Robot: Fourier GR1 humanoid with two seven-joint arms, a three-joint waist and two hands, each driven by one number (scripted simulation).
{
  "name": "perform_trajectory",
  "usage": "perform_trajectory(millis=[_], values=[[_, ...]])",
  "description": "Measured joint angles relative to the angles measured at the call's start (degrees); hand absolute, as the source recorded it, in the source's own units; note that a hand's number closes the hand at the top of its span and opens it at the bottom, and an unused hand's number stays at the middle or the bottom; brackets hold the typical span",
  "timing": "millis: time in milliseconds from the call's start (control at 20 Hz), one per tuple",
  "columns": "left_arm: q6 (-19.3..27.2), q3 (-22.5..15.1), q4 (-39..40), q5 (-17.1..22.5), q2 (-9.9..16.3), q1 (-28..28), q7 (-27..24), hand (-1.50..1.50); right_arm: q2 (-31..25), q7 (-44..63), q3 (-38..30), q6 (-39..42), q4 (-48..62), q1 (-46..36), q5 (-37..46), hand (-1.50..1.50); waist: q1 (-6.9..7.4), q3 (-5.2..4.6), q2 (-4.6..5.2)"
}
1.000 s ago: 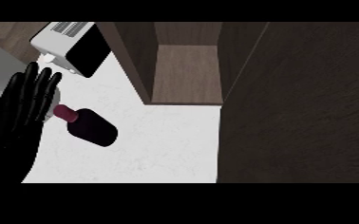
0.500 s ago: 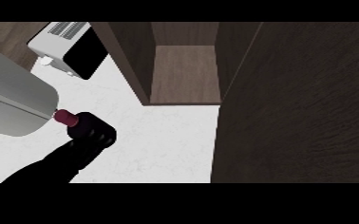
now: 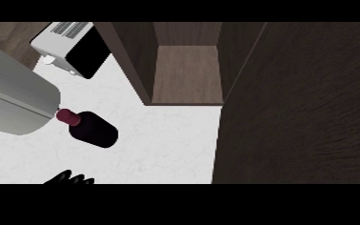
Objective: Pick up the wine, place it into the cabinet and close the cabinet
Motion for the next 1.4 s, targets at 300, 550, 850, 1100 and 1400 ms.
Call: perform_trajectory(millis=[300,550,850,1100,1400], values=[[1.22,0.25,-0.71,1.14,0.95,1.85,1.36,-1.50,0.86,3.45,1.59,-2.00,-0.76,-2.35,1.51,-1.50,0.13,0.02,-0.02],[2.87,0.32,-1.10,1.75,1.20,3.19,1.97,-1.50,1.01,6.29,1.38,-3.15,-0.95,-5.28,1.78,-1.50,0.32,0.02,-0.04],[4.83,0.88,-1.25,2.23,0.63,4.35,2.09,-1.50,0.36,7.79,0.00,-2.83,-1.13,-6.66,1.73,-1.50,0.30,0.04,-0.06],[7.25,3.50,-0.83,2.84,1.26,2.50,3.99,-1.50,0.32,9.93,-0.63,-2.87,-1.37,-8.39,1.58,-1.50,0.05,0.03,0.02],[8.13,8.60,0.40,4.37,1.35,-0.20,5.57,-1.50,1.60,10.84,1.28,-3.84,-1.43,-9.26,2.48,-1.50,-0.09,0.01,0.06]])
